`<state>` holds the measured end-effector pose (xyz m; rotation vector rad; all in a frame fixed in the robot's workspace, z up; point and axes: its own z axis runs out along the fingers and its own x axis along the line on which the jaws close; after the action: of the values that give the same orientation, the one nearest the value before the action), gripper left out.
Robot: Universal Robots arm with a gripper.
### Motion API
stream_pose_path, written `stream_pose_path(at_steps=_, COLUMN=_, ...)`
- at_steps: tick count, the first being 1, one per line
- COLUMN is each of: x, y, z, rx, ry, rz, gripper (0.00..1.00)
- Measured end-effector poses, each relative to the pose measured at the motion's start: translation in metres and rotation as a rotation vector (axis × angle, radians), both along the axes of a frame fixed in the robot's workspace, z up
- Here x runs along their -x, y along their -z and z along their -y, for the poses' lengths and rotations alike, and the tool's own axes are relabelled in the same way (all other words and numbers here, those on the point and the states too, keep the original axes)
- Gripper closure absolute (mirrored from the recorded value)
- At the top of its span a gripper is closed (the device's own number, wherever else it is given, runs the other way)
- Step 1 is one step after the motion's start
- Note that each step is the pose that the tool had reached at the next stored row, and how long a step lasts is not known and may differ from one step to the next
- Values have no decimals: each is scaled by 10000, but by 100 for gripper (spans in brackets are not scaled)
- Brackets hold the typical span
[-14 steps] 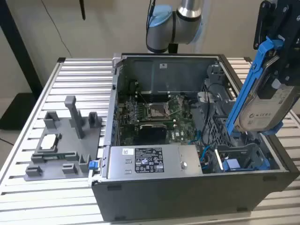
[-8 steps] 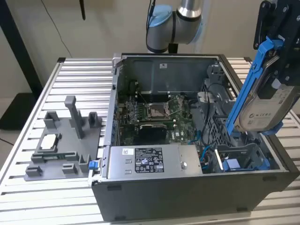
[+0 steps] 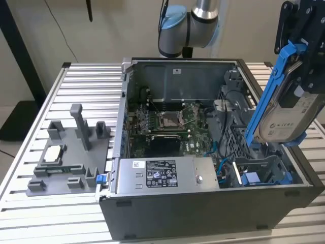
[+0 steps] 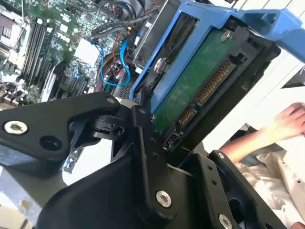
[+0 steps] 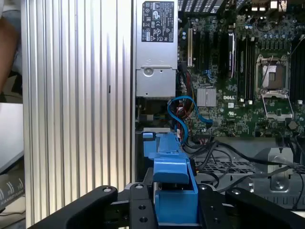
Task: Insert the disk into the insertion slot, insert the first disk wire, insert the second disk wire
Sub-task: 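Insert the disk into the insertion slot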
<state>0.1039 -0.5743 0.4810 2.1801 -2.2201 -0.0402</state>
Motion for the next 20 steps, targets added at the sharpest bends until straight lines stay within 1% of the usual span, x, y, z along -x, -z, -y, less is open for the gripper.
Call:
stream_pose_path(at_steps=7, x=0, y=87, z=0, rx=1, ry=0, rz=0, gripper=100)
stream_pose_path(at_steps=13, x=0, y=133, z=0, rx=2, ry=0, rz=0, gripper=100)
stream_pose_path(at_steps=20, x=0, y=142, z=0, rx=-1, ry=0, rz=0, gripper=100)
